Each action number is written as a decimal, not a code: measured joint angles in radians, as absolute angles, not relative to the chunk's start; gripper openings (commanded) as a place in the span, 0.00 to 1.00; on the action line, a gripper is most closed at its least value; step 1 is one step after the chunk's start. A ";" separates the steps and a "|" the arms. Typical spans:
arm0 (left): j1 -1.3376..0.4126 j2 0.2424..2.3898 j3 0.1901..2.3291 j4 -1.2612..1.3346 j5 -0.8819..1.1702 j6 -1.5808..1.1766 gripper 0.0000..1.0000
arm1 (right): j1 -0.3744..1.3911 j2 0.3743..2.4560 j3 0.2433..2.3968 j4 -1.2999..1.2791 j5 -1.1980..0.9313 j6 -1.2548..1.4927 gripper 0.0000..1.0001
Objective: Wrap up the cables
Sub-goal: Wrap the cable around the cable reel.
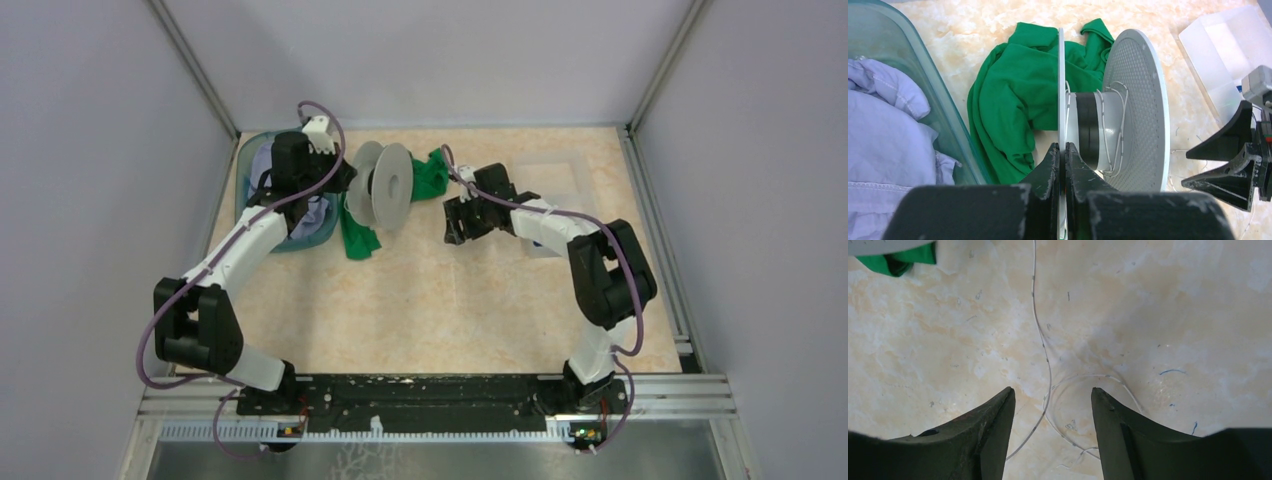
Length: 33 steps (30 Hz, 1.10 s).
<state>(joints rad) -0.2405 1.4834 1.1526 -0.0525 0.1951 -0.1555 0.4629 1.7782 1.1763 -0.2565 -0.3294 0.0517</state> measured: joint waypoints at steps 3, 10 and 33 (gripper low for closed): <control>-0.241 1.483 1.153 -0.048 0.178 -0.155 0.00 | 0.467 1.778 1.152 -0.264 -0.340 0.052 0.57; -0.242 1.483 1.153 -0.043 0.130 -0.138 0.00 | 0.482 1.778 1.079 -0.277 -0.396 0.049 0.25; -0.314 1.516 1.179 -0.010 -0.019 -0.062 0.00 | 0.633 1.665 1.493 -0.675 -0.830 -0.269 0.00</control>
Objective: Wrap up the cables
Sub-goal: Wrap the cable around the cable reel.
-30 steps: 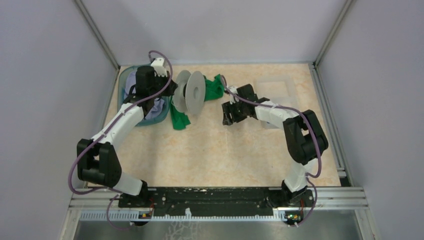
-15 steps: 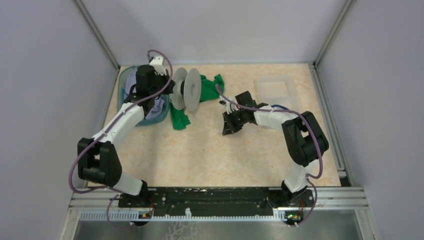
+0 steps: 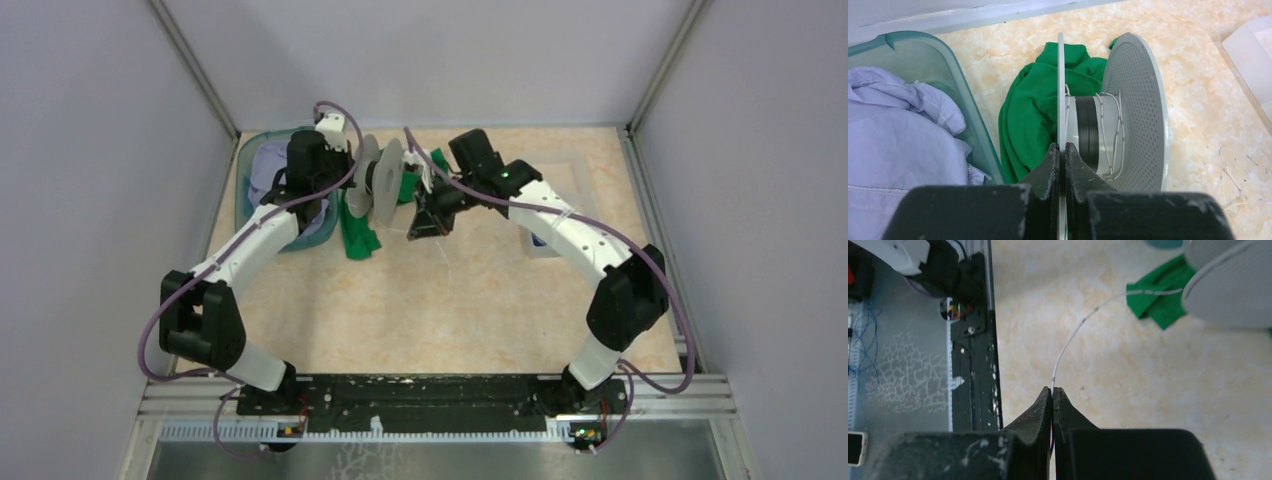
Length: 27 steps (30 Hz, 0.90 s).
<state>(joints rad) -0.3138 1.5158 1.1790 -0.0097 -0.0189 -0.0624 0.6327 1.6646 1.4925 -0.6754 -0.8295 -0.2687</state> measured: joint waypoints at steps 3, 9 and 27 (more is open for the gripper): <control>-0.332 1.512 1.170 -0.003 -0.016 -0.033 0.00 | 0.610 1.649 1.589 -0.664 -0.849 -0.231 0.00; -0.345 1.478 1.153 -0.027 0.057 0.019 0.00 | 0.501 1.707 1.779 -0.627 -0.861 -0.108 0.00; -0.372 1.397 1.153 -0.165 0.296 0.036 0.00 | 0.271 1.979 1.940 -0.561 -0.646 0.001 0.00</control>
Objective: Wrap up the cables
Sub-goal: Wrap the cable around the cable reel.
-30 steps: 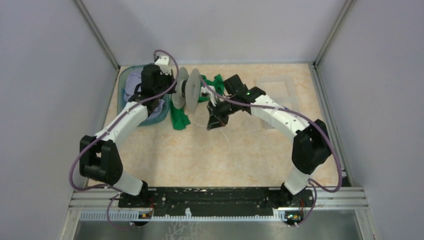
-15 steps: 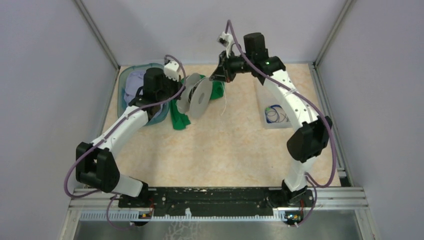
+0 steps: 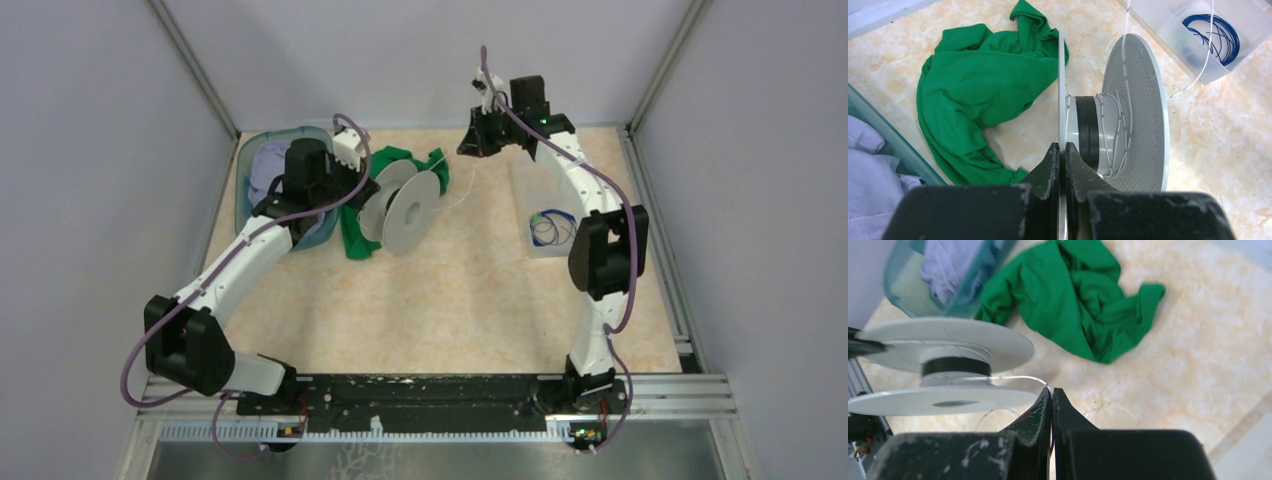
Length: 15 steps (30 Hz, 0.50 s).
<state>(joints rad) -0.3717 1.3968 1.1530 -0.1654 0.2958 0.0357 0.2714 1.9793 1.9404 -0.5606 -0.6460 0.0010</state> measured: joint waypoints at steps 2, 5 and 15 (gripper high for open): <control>-0.372 1.394 1.153 -0.173 0.296 0.026 0.00 | 0.271 1.979 1.876 -0.541 -0.627 -0.009 0.00; -0.371 1.391 1.155 -0.189 0.295 0.014 0.00 | 0.272 1.979 1.777 -0.538 -0.604 -0.027 0.00; -0.344 1.391 1.234 -0.236 0.306 -0.040 0.00 | 0.287 1.979 1.596 -0.475 -0.590 -0.096 0.01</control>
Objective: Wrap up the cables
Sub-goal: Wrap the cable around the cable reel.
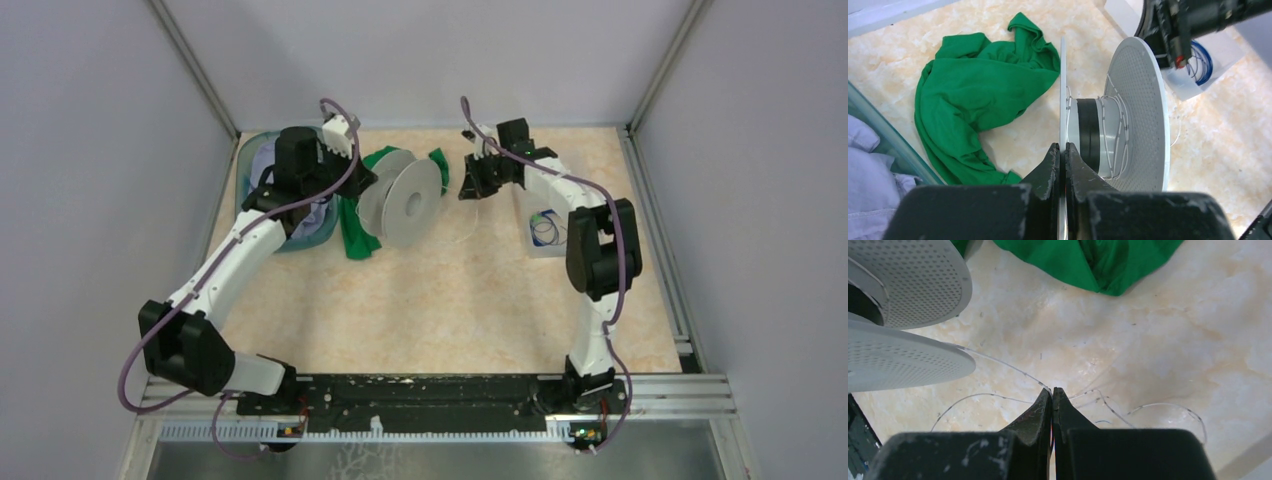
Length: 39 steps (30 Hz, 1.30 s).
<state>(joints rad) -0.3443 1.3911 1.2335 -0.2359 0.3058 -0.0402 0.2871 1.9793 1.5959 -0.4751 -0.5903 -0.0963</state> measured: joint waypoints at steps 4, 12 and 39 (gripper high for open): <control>-0.336 1.391 1.259 -0.244 0.329 -0.076 0.00 | 0.313 1.979 1.552 -0.445 -0.596 -0.096 0.02; -0.279 1.393 1.282 -0.261 0.352 -0.201 0.00 | 0.346 1.960 1.456 -0.355 -0.657 -0.065 0.06; -0.176 1.410 1.348 -0.279 0.265 -0.426 0.00 | 0.537 1.866 1.292 -0.274 -0.705 -0.026 0.10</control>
<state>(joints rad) -0.1764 1.4097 1.3479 -0.2794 0.2646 -0.4259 0.5373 1.8656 1.2922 -0.2737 -0.7052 -0.0261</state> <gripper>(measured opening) 0.058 0.109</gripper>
